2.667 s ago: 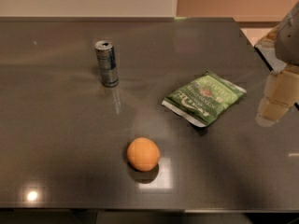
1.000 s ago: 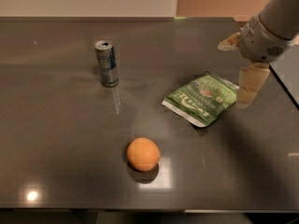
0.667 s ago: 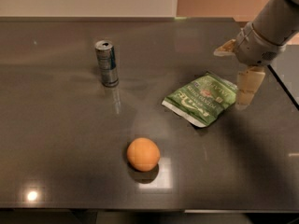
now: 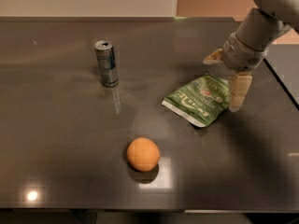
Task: Pick green jalapeno chip bag
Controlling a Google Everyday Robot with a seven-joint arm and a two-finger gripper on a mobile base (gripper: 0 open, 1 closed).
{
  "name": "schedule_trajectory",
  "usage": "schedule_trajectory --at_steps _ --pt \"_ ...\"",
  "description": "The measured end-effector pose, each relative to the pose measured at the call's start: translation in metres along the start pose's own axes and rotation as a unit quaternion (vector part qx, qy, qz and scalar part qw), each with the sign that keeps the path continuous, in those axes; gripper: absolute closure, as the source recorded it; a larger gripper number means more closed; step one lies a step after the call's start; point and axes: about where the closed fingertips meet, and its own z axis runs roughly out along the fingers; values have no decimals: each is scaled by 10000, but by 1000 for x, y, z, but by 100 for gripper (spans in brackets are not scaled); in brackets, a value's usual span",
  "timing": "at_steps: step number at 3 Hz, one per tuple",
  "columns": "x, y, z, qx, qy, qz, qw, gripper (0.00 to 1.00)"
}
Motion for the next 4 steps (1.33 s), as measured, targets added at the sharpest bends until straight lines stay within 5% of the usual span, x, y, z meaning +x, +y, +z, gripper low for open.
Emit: schedule_trajectory --at_steps 2,4 --pt "1 0 23 -334 152 -306 9989 0" --pt "-5 2 25 -464 216 -506 9974 42"
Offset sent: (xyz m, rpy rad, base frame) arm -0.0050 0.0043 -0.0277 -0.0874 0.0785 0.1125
